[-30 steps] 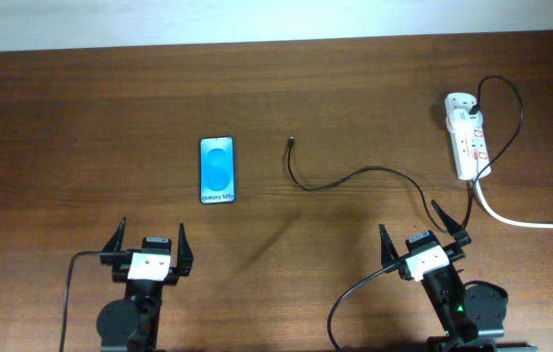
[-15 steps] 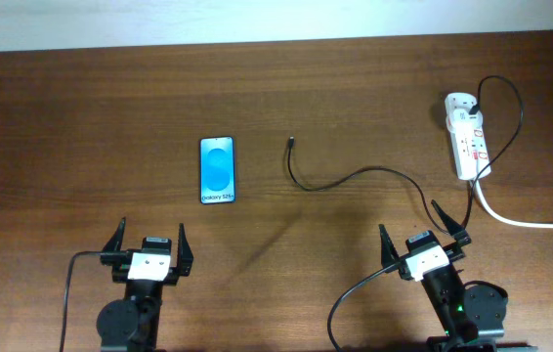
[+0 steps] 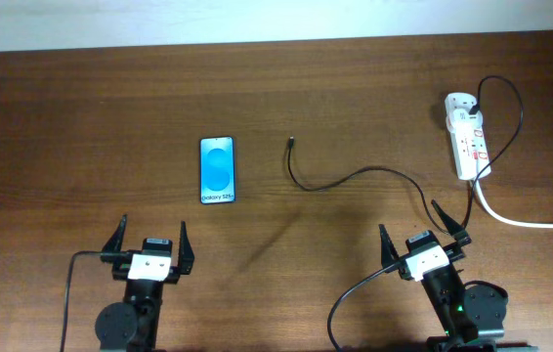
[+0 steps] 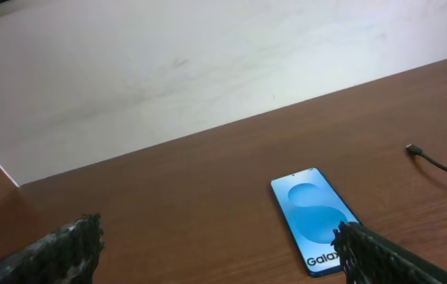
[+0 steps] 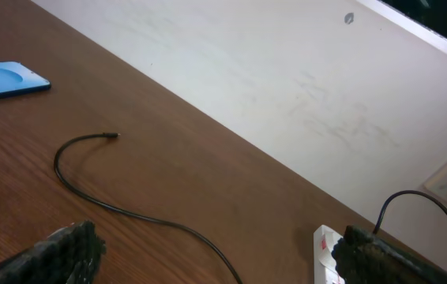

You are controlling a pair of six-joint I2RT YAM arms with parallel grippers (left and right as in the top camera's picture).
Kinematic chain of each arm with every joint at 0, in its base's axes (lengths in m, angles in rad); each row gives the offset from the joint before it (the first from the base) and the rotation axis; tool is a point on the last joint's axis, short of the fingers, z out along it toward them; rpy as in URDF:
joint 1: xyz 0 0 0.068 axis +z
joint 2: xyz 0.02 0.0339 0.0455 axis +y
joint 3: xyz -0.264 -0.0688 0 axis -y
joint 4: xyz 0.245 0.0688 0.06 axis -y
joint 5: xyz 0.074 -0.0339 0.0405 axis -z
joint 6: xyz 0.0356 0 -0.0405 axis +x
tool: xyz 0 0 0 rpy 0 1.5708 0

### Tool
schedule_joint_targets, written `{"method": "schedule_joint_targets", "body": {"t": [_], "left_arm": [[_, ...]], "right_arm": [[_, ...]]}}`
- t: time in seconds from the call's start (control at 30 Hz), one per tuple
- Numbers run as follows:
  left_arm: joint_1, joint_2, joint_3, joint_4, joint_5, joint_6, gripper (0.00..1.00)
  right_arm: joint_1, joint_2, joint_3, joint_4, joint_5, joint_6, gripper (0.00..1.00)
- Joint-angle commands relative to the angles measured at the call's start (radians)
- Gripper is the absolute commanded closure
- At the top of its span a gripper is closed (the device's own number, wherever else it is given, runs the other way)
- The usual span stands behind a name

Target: Plug charger to phone and switch on socket

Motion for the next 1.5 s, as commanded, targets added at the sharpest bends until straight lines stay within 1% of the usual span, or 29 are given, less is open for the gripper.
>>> {"method": "schedule_joint_targets", "body": {"t": [0.0,0.13,0.17,0.27,0.33,0.4,0.5,0.53,0.63,0.73,0.8,0.83,0.87,0.97,1.0,1.07,1.1,1.17,1.27,1.33,1.37,1.43,1.47], "left_arm": [[0.005,-0.008,-0.005,0.009,0.019,0.011,0.01],[0.005,-0.008,0.024,0.002,0.019,0.000,0.01],[0.005,-0.008,0.034,0.000,0.022,-0.026,0.01],[0.005,-0.003,0.085,-0.039,0.072,-0.048,0.01],[0.005,0.027,0.129,-0.038,0.076,-0.050,0.01],[0.005,0.073,0.175,-0.039,0.076,-0.098,0.01],[0.005,0.163,0.235,-0.038,0.080,-0.132,0.01],[0.005,0.219,0.273,-0.039,0.079,-0.154,0.01],[0.005,0.371,0.406,-0.076,0.080,-0.154,0.01],[0.005,0.563,0.590,-0.137,0.080,-0.153,0.01],[0.004,0.758,0.784,-0.206,0.088,-0.153,0.01],[0.005,0.856,0.889,-0.253,0.121,-0.153,0.01],[0.004,0.917,0.957,-0.288,0.145,-0.153,0.01],[0.004,1.074,1.124,-0.396,0.218,-0.153,0.01],[0.005,1.129,1.167,-0.408,0.263,-0.153,0.01],[0.005,1.177,1.179,-0.462,0.301,-0.153,0.01],[0.005,1.202,1.179,-0.534,0.299,-0.153,0.01],[0.005,1.241,1.179,-0.594,0.300,-0.153,0.01],[0.003,1.274,1.179,-0.584,0.354,-0.154,0.01],[0.003,1.279,1.179,-0.585,0.360,-0.160,0.01],[0.002,1.286,1.179,-0.572,0.359,-0.224,0.01],[0.002,1.304,1.186,-0.553,0.359,-0.280,0.01],[0.002,1.328,1.215,-0.556,0.359,-0.346,0.01]], "right_arm": [[0.006,-0.008,-0.005,-0.005,0.008,0.015,0.02],[0.006,-0.008,-0.005,-0.005,0.008,0.015,0.02],[0.006,-0.008,-0.005,-0.005,0.008,0.015,0.02],[0.006,-0.008,-0.005,-0.005,0.008,0.015,0.02],[0.006,-0.008,-0.005,-0.005,0.008,0.015,0.02],[0.006,-0.008,-0.005,-0.005,0.008,0.015,0.02],[0.006,-0.008,-0.005,-0.005,0.008,0.015,0.02],[0.006,-0.008,-0.005,-0.005,0.008,0.015,0.02],[0.006,-0.008,-0.005,-0.005,0.008,0.015,0.02],[0.006,-0.008,-0.005,-0.005,0.008,0.015,0.02],[0.006,-0.008,-0.005,-0.005,0.008,0.015,0.02],[0.006,-0.008,-0.005,-0.005,0.008,0.015,0.02],[0.006,-0.008,-0.005,-0.005,0.008,0.015,0.02],[0.006,-0.008,-0.005,-0.005,0.008,0.015,0.02],[0.006,-0.008,-0.005,-0.005,0.008,0.015,0.02],[0.006,-0.008,-0.005,-0.005,0.008,0.015,0.02],[0.006,-0.008,-0.005,-0.005,0.008,0.015,0.02],[0.006,-0.008,-0.005,-0.005,0.008,0.015,0.02],[0.006,-0.008,-0.005,-0.005,0.008,0.015,0.02],[0.006,-0.008,-0.005,-0.005,0.008,0.015,0.02],[0.006,-0.008,-0.005,-0.005,0.008,0.015,0.02],[0.006,-0.008,-0.005,-0.005,0.008,0.015,0.02],[0.006,-0.008,-0.005,-0.005,0.008,0.015,0.02]]}}
